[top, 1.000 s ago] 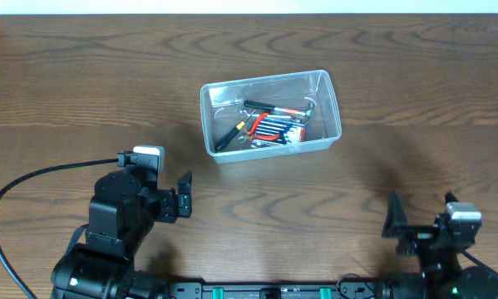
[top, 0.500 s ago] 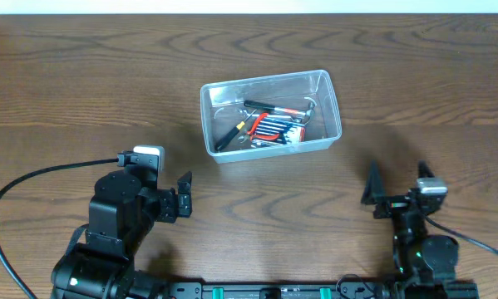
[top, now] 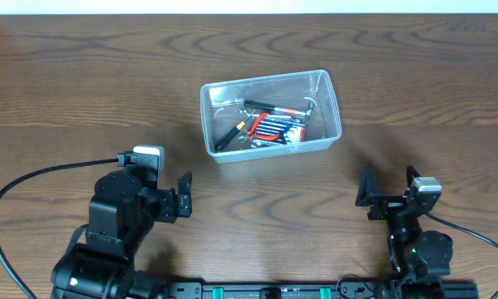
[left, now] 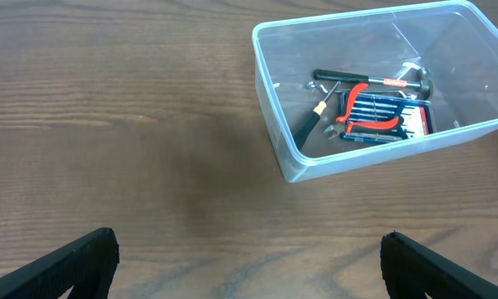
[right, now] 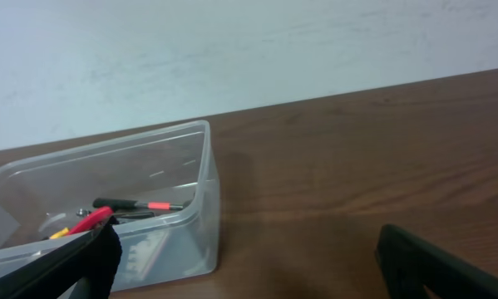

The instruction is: Pack container

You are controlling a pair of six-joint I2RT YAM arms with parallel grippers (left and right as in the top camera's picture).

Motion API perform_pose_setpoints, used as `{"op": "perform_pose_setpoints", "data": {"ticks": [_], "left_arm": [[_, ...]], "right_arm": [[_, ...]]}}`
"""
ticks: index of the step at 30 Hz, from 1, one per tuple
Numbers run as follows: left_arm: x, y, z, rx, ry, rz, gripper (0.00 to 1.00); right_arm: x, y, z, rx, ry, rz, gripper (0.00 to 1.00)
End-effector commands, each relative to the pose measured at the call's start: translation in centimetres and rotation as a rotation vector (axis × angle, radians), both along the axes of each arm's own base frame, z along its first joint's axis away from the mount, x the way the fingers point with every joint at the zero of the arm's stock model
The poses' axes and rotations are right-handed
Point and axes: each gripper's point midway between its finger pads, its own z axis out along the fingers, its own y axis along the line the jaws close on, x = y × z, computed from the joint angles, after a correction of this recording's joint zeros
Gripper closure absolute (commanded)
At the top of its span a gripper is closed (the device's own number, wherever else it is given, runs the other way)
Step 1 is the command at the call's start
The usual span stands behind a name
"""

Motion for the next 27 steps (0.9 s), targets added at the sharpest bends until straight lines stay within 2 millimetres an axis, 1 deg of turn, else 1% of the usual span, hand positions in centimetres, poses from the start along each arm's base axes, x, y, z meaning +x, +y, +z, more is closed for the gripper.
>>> {"op": "perform_pose_setpoints", "data": {"ticks": [1,6,9,15,16,27], "left_arm": [[-0.01,0.08,-0.08,0.012,0.0,0.0,0.01],[-0.01,0.08,-0.08,0.012,0.0,0.0,0.02],[-0.01,0.08,-0.08,0.012,0.0,0.0,0.02],[-0.01,0.08,-0.08,0.012,0.0,0.0,0.02],[-0.01,0.08,-0.08,0.012,0.0,0.0,0.02],[-0.01,0.08,-0.08,0.012,0.0,0.0,0.02]], "right_arm": [[-0.04,0.32,-0.09,0.02,0.001,0.014,0.01],[-0.03,0.23,-0.11,0.017,0.001,0.009,0.02],[0.01,-0.19,-0.2,-0.022,0.001,-0.013,0.01],[0.0,-0.09,-0.31,-0.259,-0.018,0.014,0.01],[0.0,-0.1,-0.31,-0.27,-0.019,0.014,0.01],[0.08,-0.12,-0.62,-0.273,-0.005,0.015,0.01]]}}
